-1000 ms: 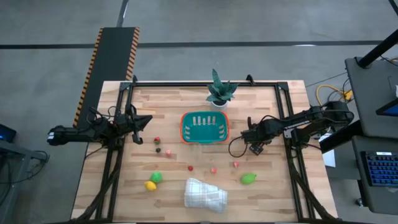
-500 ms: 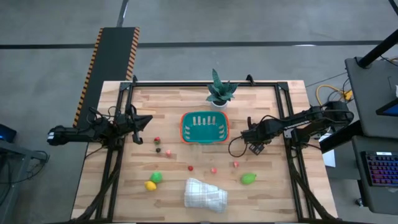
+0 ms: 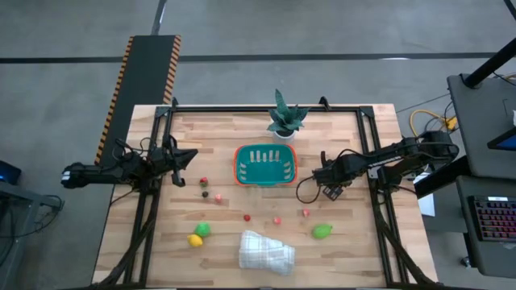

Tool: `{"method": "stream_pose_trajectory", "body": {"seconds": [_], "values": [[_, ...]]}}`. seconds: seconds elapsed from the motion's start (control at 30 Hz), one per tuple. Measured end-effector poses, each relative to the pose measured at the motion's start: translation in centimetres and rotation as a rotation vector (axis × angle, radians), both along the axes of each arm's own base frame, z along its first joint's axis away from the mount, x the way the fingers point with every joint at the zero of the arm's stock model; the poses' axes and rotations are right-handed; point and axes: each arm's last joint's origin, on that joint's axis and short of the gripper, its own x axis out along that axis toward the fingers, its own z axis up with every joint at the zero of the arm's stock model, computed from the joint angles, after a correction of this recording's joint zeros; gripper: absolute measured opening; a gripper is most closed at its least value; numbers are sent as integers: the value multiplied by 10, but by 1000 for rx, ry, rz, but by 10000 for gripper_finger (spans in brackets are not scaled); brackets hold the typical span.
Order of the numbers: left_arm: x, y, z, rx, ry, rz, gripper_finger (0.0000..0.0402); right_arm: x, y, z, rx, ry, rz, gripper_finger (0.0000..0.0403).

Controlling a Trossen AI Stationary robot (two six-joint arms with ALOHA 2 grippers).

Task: Build produce basket
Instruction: Put the pink peach into the blue basket

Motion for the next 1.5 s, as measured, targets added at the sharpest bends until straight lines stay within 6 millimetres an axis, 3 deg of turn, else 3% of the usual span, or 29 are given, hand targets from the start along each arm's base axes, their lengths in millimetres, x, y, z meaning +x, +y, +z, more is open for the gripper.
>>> {"method": "stream_pose_trajectory", "body": {"seconds": [1.5], "values": [[0,0,0,0,-1,0,0,5,1,3,21,-17,32,230]]}}
